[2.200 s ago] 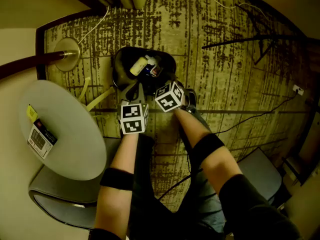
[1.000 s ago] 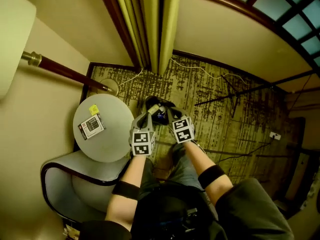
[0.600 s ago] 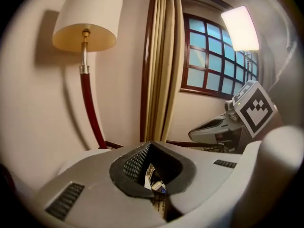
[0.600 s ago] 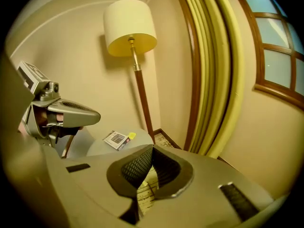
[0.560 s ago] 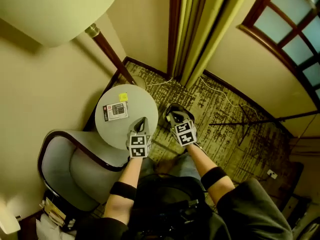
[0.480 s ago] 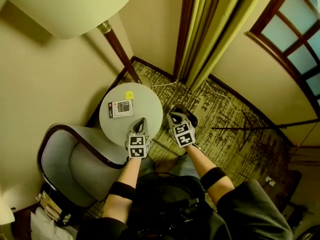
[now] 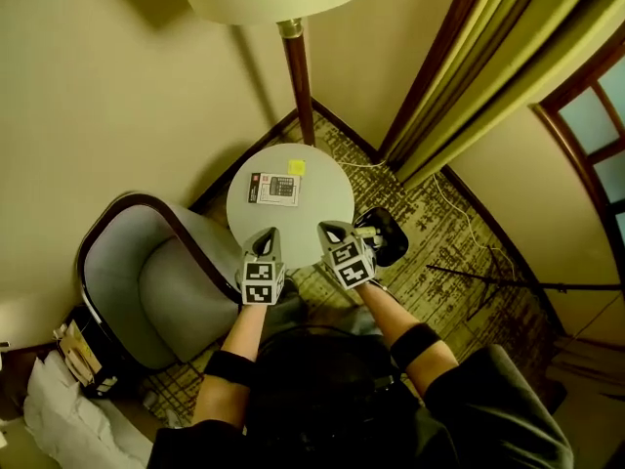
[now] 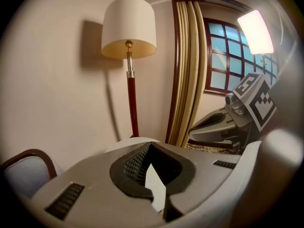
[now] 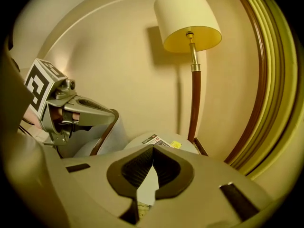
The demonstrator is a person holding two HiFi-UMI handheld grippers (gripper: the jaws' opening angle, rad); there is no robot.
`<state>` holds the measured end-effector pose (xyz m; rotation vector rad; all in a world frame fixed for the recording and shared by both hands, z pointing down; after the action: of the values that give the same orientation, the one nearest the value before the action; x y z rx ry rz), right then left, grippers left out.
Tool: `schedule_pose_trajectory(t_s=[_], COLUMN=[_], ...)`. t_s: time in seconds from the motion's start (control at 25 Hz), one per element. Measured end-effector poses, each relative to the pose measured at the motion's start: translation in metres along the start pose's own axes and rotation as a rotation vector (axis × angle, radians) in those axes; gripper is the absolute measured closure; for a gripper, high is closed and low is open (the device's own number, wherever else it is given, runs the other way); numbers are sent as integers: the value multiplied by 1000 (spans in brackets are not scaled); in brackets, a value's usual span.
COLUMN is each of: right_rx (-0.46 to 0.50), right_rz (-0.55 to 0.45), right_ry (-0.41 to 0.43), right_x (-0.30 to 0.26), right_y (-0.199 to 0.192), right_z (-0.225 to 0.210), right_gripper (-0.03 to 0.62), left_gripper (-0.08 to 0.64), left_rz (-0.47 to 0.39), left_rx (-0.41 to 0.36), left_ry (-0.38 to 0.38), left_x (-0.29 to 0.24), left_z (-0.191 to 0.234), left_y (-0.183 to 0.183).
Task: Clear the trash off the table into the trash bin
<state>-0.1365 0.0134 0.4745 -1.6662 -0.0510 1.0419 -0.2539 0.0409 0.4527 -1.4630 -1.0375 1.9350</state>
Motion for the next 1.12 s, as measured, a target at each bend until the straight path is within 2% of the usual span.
schedule_pose_trajectory(t_s=[0.2,0.44,0.56,0.72,0.88,1.12], right_rx=[9,0,-9,-2,-2,25], right_rz=[18,44,57,81,105,138], right_ry=[1,-7,-9,-6,-7,-25], right_x=[-5,-2,-4,-16,-36,-82], right_y=[-1,-11,-16,-19,-19,-14], right_z=[6,5,4,3,3,4], right_gripper=[592,592,592,592,592,592], left_gripper=[558,558,558,558,554,434], left_rz=[-7,19,29,51,81,160], left_rx=[47,83,100,182,282,429], left_ry=[2,-19,2,18,1,-53], left_x=[-3,-6,-16,-28,-40,-70], left_z=[14,7,17,38,59,98], left_y=[-11,-16,-29,-41,-52,-72])
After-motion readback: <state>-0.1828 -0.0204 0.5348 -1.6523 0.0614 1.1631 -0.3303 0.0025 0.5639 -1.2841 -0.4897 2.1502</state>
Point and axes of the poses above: the fingertips, and each gripper's own axes: x backward along the fingers, z to its left, y out of its top, the point moved 2 cm from there along x, backward along the fingers, and after that the axes turned 7 degrees about x, right-handed, at the moved point
